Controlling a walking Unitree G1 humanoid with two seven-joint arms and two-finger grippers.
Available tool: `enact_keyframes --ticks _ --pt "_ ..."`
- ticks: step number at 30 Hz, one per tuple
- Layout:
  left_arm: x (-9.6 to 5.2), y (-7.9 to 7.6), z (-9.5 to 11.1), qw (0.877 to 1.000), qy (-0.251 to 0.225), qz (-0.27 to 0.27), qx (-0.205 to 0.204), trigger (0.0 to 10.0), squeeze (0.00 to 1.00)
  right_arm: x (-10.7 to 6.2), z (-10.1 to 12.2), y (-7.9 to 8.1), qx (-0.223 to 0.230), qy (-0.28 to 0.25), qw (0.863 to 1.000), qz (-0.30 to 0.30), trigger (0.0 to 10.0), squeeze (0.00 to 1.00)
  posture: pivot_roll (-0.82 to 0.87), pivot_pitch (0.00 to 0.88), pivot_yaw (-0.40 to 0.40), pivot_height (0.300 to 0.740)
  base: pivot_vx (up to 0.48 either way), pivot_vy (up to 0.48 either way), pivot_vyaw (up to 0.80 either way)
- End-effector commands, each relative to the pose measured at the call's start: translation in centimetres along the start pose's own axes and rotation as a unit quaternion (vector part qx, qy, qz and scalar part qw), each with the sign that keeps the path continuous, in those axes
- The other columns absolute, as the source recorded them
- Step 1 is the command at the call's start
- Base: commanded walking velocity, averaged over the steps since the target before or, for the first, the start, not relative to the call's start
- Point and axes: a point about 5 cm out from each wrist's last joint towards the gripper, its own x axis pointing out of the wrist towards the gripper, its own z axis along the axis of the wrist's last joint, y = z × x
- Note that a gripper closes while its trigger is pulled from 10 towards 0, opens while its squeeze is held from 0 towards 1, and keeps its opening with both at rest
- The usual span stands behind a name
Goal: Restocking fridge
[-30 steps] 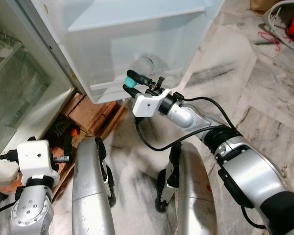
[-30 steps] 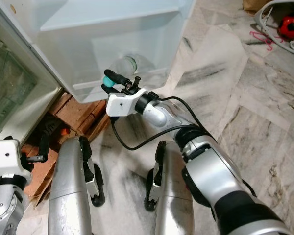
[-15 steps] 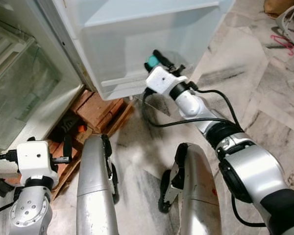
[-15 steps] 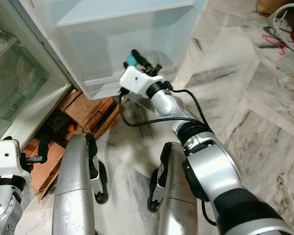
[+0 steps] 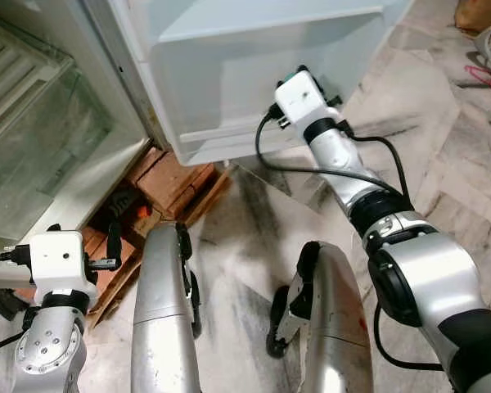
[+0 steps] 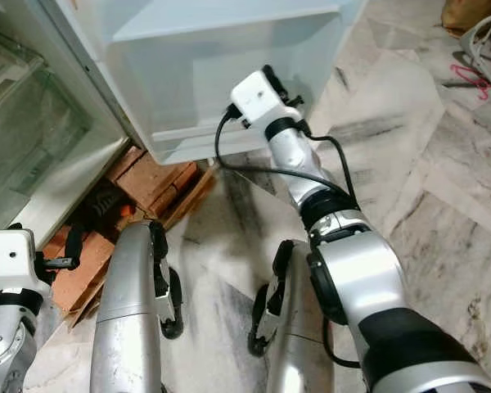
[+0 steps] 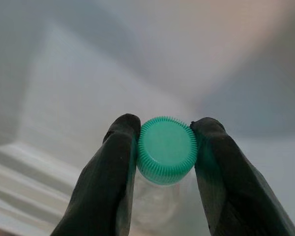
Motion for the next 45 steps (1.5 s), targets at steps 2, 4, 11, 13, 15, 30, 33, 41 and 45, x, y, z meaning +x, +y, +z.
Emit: enact_keyframes --ticks 2,4,11,13,15,30,33,41,45 --pt "-0.4 0.0 -1.0 1.000 0.028 -0.004 0.008 10.0 0.00 -2.4 -6.2 -0.5 0.050 0.164 0.985 -0.013 10.0 0.00 0.23 0.396 -0.041 0.521 0.000 0.000 0.00" --pt "-0.4 0.0 -1.0 1.000 0.028 -0.005 0.008 10.0 0.00 -2.6 -6.6 -0.6 0.047 0.175 0.983 -0.012 10.0 0.00 0.23 0.395 -0.041 0.521 0.000 0.000 0.00" --pt "-0.1 -0.3 -1.1 1.000 0.028 -0.007 0.007 10.0 0.00 -2.5 -6.5 -1.2 0.056 0.172 0.983 -0.020 10.0 1.00 0.22 0.385 -0.045 0.521 0.000 0.000 0.00" --pt "0.0 -0.3 -1.1 1.000 0.028 -0.007 0.007 10.0 0.00 -2.3 -6.2 -1.4 0.039 0.163 0.986 -0.021 10.0 1.00 0.22 0.383 -0.045 0.521 0.000 0.000 0.00" --pt "0.3 -0.5 -1.1 1.000 0.026 -0.008 0.007 10.0 0.00 -1.9 -5.4 -1.6 0.039 0.148 0.988 -0.025 10.0 1.00 0.22 0.370 -0.045 0.521 0.000 0.000 0.00" --pt "3.3 -1.2 -0.4 1.000 -0.005 -0.018 0.002 10.0 0.00 0.0 -1.9 -3.1 0.088 0.091 0.991 -0.042 10.0 1.00 0.18 0.263 -0.040 0.521 0.000 0.000 0.00" --pt "3.9 -1.4 -0.3 1.000 -0.009 -0.022 0.000 10.0 0.00 0.2 -1.4 -3.0 0.099 0.084 0.991 -0.037 10.0 1.00 0.17 0.246 -0.040 0.521 0.000 0.000 0.00" --pt "5.7 -2.2 0.1 0.999 -0.026 -0.031 -0.009 10.0 0.00 0.6 -0.6 -2.9 0.121 0.071 0.990 -0.026 10.0 1.00 0.13 0.175 -0.035 0.521 0.000 0.000 0.00" --pt "6.3 -2.6 -0.1 0.999 -0.029 -0.038 -0.011 10.0 0.00 0.6 -0.2 -2.6 0.129 0.058 0.990 -0.015 10.0 1.00 0.11 0.128 -0.026 0.521 0.000 0.000 0.00"
